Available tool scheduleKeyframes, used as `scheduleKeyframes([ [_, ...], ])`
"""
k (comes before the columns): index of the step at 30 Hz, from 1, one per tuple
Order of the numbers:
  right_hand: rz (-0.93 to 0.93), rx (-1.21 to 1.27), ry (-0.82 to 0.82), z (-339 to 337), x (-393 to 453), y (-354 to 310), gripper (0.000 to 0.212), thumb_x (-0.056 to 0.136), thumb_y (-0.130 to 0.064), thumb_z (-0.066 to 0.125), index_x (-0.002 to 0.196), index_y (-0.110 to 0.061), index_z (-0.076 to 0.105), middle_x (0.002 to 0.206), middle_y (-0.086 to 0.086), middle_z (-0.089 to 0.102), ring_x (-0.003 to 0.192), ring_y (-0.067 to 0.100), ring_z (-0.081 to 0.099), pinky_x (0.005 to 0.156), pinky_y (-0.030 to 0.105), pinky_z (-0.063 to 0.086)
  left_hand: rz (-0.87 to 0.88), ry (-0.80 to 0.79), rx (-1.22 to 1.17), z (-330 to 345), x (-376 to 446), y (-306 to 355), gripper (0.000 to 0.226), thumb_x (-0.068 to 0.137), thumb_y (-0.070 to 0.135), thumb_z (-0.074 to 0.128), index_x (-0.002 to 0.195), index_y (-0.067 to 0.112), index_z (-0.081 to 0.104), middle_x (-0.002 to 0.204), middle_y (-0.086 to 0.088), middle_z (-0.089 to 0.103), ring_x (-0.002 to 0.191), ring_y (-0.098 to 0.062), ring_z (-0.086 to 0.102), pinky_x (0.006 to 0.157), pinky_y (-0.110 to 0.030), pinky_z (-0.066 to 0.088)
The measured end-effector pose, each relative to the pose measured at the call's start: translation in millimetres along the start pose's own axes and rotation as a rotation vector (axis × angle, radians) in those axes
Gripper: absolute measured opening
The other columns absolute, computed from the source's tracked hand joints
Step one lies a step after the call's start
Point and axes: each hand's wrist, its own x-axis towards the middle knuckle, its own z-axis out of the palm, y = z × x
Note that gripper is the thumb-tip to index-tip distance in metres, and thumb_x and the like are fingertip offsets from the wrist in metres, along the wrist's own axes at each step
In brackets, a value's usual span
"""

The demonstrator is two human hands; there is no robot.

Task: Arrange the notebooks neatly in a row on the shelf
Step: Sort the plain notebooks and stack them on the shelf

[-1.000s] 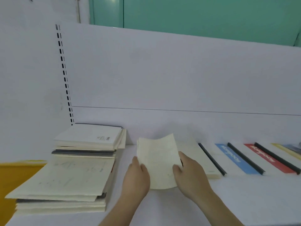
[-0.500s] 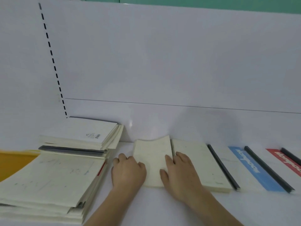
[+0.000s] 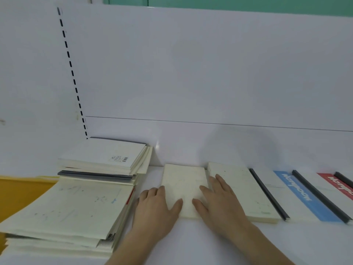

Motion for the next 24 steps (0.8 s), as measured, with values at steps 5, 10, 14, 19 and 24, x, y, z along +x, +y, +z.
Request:
scheduleKeyframes([
  [5,-0.136,0.017,-0.135,-11,-10,11,0.100,0.066,-0.093,0.016,0.141,-0.033,0.041,0.158,-0.007,0.019,0.148,0.017,-0.002,0.120,0.032,0.004,0.139,-0.089,0.030,-4,-9,-12,0.097,0.082,0.080,0.044,0.154,0.019,0.021,0.154,0.005,0.032,0.145,-0.017,0.022,0.119,-0.032,0.021],
  [10,-0.216,-0.014,-0.109,-14,-8,22,0.096,0.067,-0.089,0.010,0.137,-0.034,0.047,0.144,-0.009,0.041,0.146,0.019,0.014,0.119,0.030,0.009,0.187,-0.091,0.097,-13,-7,-12,0.077,0.090,0.068,0.049,0.148,0.019,0.035,0.146,0.003,0.044,0.138,-0.019,0.034,0.111,-0.030,0.030],
  [14,-0.276,0.005,-0.067,-4,-4,25,0.093,0.074,-0.086,0.004,0.125,-0.030,0.060,0.127,-0.008,0.058,0.138,0.021,0.035,0.115,0.031,0.020,0.174,-0.101,0.165,-15,-9,-10,0.069,0.092,0.066,0.047,0.142,0.018,0.043,0.141,0.002,0.050,0.134,-0.018,0.041,0.106,-0.030,0.036],
  [19,-0.269,0.005,-0.020,1,-5,19,0.093,0.078,-0.079,-0.003,0.123,-0.028,0.060,0.127,-0.007,0.059,0.136,0.021,0.038,0.115,0.033,0.025,0.173,-0.100,0.282,-16,-10,-8,0.064,0.095,0.065,0.040,0.138,0.018,0.046,0.135,0.002,0.056,0.129,-0.018,0.045,0.100,-0.030,0.039],
  [24,-0.239,-0.023,0.031,4,-11,16,0.084,0.086,-0.074,0.000,0.119,-0.028,0.062,0.127,-0.004,0.060,0.134,0.024,0.042,0.114,0.037,0.028,0.177,-0.085,0.296,-11,-12,-8,0.066,0.099,0.059,0.036,0.147,0.013,0.035,0.143,-0.002,0.048,0.137,-0.021,0.036,0.108,-0.031,0.035],
])
